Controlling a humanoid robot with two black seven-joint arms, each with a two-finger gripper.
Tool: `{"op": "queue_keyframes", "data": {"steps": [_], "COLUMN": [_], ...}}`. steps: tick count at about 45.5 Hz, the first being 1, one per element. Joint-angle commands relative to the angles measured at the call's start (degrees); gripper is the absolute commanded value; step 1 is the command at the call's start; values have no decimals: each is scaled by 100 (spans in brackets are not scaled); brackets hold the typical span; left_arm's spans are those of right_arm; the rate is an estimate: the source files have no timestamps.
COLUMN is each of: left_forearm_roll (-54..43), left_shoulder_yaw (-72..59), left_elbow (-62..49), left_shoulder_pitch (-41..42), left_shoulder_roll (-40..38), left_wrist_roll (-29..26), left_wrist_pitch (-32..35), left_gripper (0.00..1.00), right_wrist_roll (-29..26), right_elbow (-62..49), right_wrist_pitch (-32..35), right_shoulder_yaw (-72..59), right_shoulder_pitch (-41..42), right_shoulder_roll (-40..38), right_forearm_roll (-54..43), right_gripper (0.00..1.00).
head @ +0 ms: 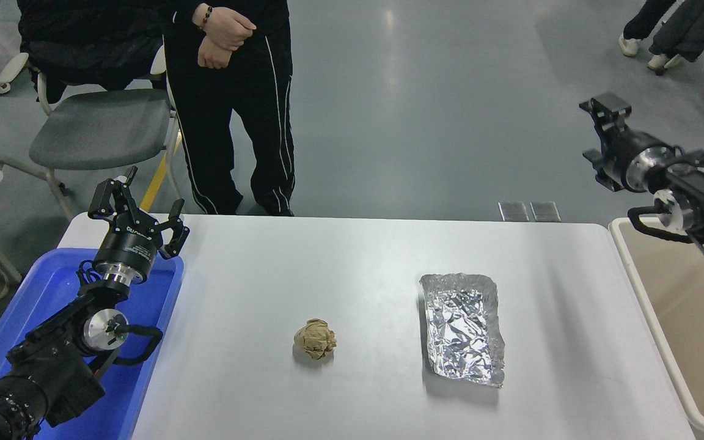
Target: Dispose of the paper cup in the dustbin
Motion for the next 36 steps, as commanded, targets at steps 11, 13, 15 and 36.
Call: {"op": "queue_keyframes", "data": {"steps": [11,13,15,36], "left_forearm_roll": [1,1,1,1], "left_shoulder_yaw": [0,0,0,0], "left_elbow": [0,0,0,0], "left_shoulder_pitch": [0,0,0,0], "left_shoulder_roll": [0,0,0,0], "left_wrist_roll": [0,0,0,0], "left_wrist_pitch": [0,0,0,0], "left_gripper": [100,100,100,100], "right_wrist_roll": [355,364,364,382], "right_elbow": [706,768,803,804], "right_wrist_pitch": [18,18,18,642], "right_shoulder_yaw": [2767,2820,2934,3638], "right_shoulder_pitch": [-1131,-1210,-1298,-2212], "right_shoulder_roll": [510,562,641,1301], "right_forearm_roll": [-16,-16,-16,-16], "right_gripper": [99,99,99,99]}}
